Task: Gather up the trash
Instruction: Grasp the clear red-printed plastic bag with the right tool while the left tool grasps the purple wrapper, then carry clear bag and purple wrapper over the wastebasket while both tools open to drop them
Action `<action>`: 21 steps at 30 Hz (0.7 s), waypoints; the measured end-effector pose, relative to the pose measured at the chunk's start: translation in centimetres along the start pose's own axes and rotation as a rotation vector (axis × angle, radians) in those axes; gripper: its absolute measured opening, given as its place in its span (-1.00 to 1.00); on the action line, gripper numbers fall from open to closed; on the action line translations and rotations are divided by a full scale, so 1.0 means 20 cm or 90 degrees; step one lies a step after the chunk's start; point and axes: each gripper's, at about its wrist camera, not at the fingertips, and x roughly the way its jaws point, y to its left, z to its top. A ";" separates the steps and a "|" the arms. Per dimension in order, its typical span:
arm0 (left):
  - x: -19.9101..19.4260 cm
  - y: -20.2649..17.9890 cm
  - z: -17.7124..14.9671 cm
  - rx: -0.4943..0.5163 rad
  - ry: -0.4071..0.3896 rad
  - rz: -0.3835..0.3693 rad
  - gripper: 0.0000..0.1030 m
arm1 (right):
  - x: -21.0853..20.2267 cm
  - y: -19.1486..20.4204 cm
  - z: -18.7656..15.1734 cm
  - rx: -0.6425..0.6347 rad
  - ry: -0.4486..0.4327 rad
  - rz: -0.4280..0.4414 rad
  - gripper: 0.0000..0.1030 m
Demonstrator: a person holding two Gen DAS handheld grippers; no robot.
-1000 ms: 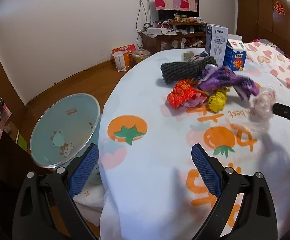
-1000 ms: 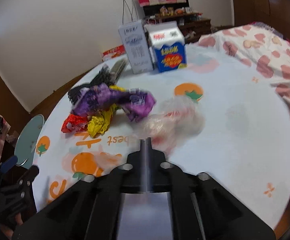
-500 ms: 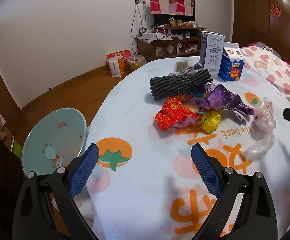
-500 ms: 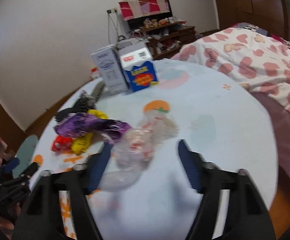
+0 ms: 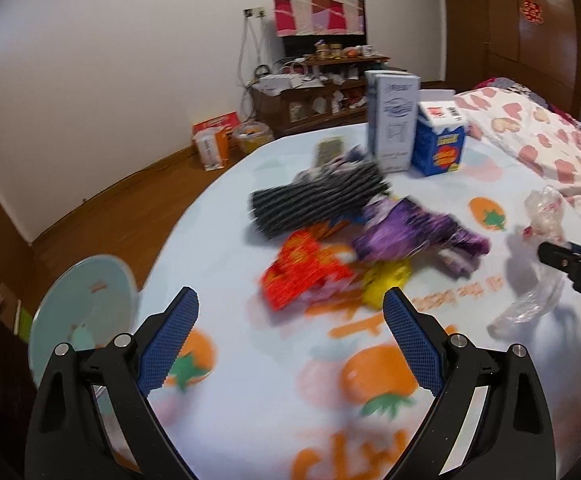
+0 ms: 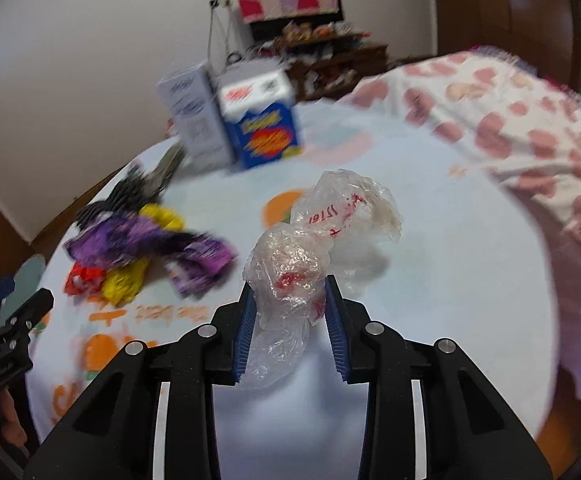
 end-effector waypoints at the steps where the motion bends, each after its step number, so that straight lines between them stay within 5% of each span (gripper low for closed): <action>1: 0.01 -0.02 0.02 0.001 -0.004 -0.010 0.77 | -0.01 -0.02 0.01 -0.005 -0.004 -0.009 -0.33; 9: 0.21 -0.23 0.18 -0.003 0.003 -0.093 0.49 | -0.05 -0.22 0.04 0.000 -0.013 -0.050 -0.32; 15: 0.29 -0.32 0.17 0.008 0.026 -0.106 -0.34 | -0.07 -0.20 0.01 0.002 -0.013 -0.038 -0.32; 21: 0.11 -0.27 0.15 0.002 -0.001 -0.139 -0.61 | -0.15 -0.16 -0.01 -0.001 -0.040 -0.038 -0.32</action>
